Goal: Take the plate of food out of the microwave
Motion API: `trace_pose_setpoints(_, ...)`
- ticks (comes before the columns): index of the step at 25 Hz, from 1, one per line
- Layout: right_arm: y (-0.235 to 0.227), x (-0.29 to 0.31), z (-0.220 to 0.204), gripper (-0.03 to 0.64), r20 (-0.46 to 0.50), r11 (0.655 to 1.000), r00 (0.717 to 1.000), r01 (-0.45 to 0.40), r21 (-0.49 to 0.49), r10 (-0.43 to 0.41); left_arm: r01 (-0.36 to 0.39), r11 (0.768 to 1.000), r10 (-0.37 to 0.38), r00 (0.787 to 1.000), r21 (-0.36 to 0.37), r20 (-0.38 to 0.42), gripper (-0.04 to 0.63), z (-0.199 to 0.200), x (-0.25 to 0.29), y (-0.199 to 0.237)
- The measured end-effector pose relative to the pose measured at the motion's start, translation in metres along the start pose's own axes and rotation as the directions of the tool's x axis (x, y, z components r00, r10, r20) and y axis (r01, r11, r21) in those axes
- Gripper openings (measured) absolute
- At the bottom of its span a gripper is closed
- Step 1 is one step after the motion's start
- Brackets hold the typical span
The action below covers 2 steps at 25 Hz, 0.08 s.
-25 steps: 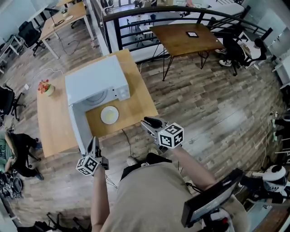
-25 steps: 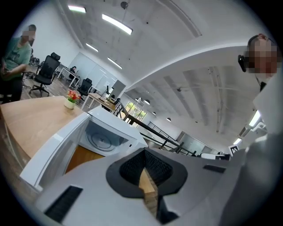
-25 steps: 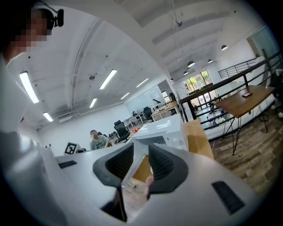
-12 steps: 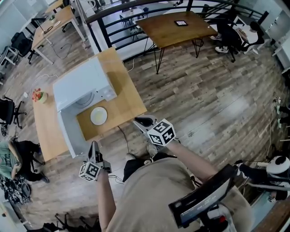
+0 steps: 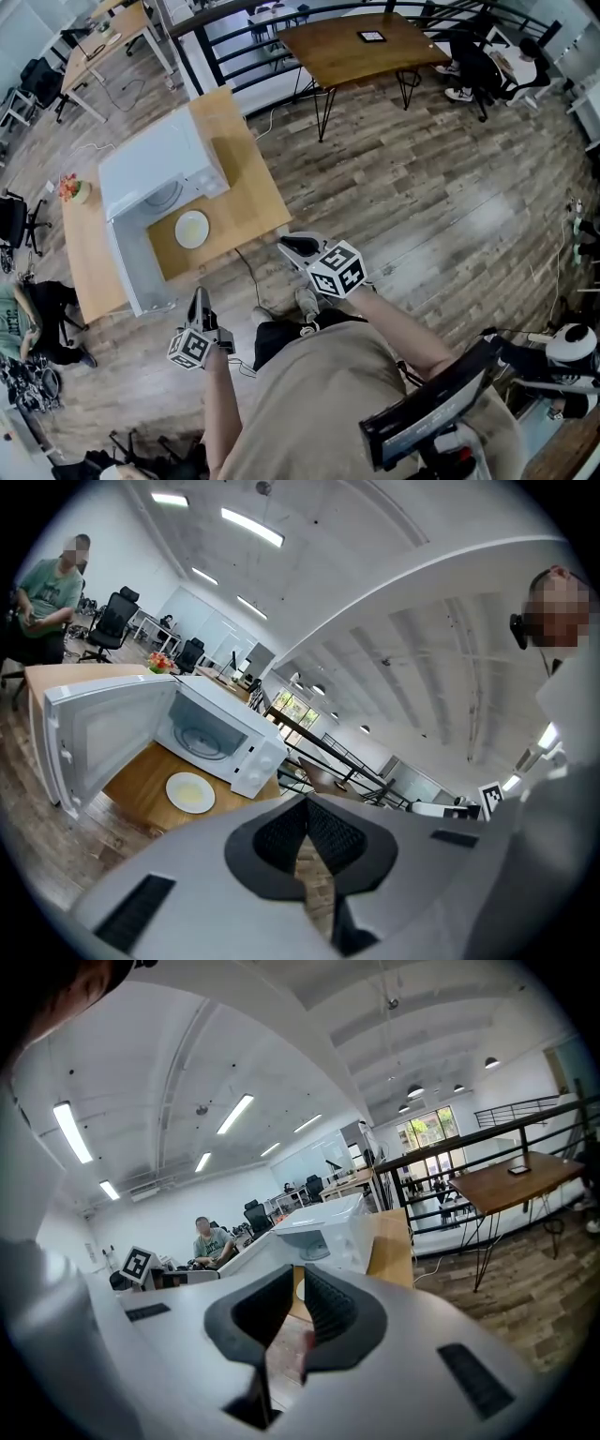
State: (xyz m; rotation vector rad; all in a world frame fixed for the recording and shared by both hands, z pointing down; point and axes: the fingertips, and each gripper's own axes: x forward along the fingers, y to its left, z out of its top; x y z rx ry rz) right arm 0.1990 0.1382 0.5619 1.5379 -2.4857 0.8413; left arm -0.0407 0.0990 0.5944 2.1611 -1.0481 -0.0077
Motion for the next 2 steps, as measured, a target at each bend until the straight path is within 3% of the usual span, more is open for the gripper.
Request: trace_pose_setpoints(2,-0.0047,-0.0063,-0.0015,0.046,0.001,1.000,1.000,0.002,0.005,-0.002,0.007,1.000,-0.007,1.000,0.011,-0.004,0.003,-0.0025,0.0029,-0.0087)
